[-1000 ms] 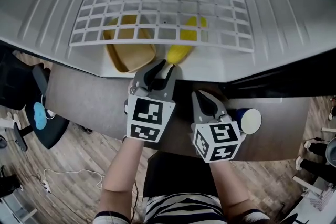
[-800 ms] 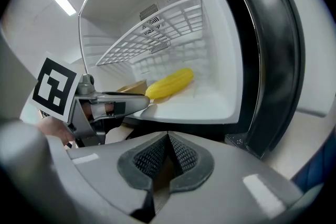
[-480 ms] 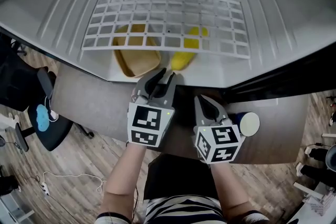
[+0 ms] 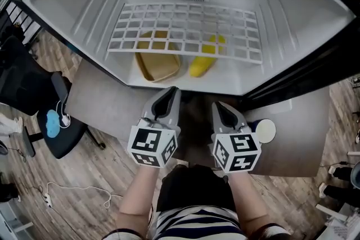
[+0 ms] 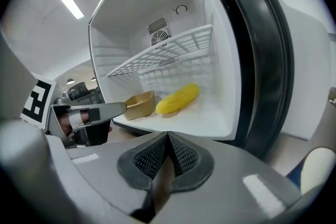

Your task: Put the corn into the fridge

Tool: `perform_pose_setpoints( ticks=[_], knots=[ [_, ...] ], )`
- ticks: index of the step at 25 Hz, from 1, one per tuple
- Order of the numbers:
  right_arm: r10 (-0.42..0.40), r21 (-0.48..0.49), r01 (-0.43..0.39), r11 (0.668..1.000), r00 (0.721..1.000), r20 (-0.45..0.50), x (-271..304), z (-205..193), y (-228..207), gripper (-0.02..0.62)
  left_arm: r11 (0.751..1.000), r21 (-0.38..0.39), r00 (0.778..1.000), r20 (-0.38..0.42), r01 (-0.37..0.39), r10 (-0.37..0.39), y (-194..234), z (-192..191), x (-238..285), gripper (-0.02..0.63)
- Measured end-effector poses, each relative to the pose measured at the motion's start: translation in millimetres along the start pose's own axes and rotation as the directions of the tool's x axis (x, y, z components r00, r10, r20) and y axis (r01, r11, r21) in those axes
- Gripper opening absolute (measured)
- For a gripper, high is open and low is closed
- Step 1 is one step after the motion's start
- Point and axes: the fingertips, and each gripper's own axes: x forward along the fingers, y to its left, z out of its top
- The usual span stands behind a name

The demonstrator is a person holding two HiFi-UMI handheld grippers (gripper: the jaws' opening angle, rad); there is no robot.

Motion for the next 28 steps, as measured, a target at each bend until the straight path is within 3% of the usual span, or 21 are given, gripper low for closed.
perform_pose_setpoints(
  ticks=[4,19,28],
  knots=[
    [0.008,-0.017,-0.007,1.000,1.000,0.020,-9.5,13.1,2.3,-0.008,0.998,-0.047,0.999,0.023,-0.030,0.031,-1.0,8.1,-18.9,0.000],
    [0.050,-0.058,-0.046,0.997,0.996,0.069,-43.1,49.8,8.7,-0.009,0.991,-0.037,0.992,-0.029,-0.128,0.127,-9.1,10.0,-68.2,0.000],
    [0.066,-0.086,-0.059,0.995,0.995,0.081,-52.8,58.2,16.8,-0.009,0.975,-0.083,0.978,-0.037,-0.207,0.204,4.1,18.6,-96.2,0.000]
  ],
)
